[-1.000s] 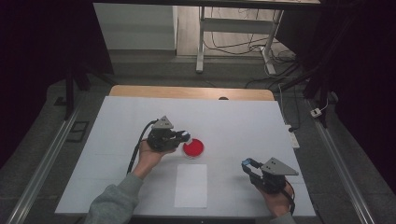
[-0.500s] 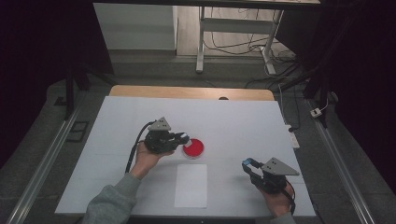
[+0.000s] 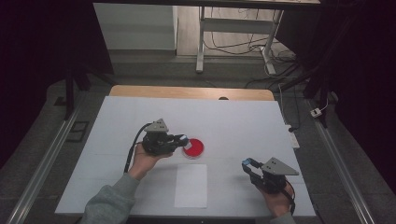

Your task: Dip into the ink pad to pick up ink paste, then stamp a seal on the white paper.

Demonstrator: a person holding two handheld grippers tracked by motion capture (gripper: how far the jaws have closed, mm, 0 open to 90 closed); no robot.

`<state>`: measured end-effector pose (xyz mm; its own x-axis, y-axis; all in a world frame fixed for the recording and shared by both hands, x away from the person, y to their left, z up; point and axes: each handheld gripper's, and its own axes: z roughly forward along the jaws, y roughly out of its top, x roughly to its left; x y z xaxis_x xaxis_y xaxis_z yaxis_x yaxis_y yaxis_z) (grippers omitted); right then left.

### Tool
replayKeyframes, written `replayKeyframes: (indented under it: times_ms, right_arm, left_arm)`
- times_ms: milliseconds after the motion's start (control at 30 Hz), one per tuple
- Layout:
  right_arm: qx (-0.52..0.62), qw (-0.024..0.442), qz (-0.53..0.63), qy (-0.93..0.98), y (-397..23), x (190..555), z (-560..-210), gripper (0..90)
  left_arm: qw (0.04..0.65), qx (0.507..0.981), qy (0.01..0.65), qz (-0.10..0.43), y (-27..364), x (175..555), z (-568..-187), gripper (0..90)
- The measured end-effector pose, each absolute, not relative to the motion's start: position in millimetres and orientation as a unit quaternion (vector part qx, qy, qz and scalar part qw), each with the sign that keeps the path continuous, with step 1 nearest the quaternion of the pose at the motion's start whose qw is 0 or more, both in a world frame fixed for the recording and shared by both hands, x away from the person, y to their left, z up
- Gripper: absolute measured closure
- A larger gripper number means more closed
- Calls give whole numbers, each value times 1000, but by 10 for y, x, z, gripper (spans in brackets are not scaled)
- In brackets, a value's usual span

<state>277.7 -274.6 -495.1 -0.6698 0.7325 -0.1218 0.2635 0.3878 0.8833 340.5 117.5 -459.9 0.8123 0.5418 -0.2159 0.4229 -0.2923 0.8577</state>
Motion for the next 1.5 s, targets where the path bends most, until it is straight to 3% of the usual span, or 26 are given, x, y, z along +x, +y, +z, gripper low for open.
replayKeyframes:
  times_ms: [1500]
  right_arm:
    - [312,260,454,793,-2742,2779,-4951,651]
  left_arm:
    - [506,822,257,46,1283,3125,-4533,760]
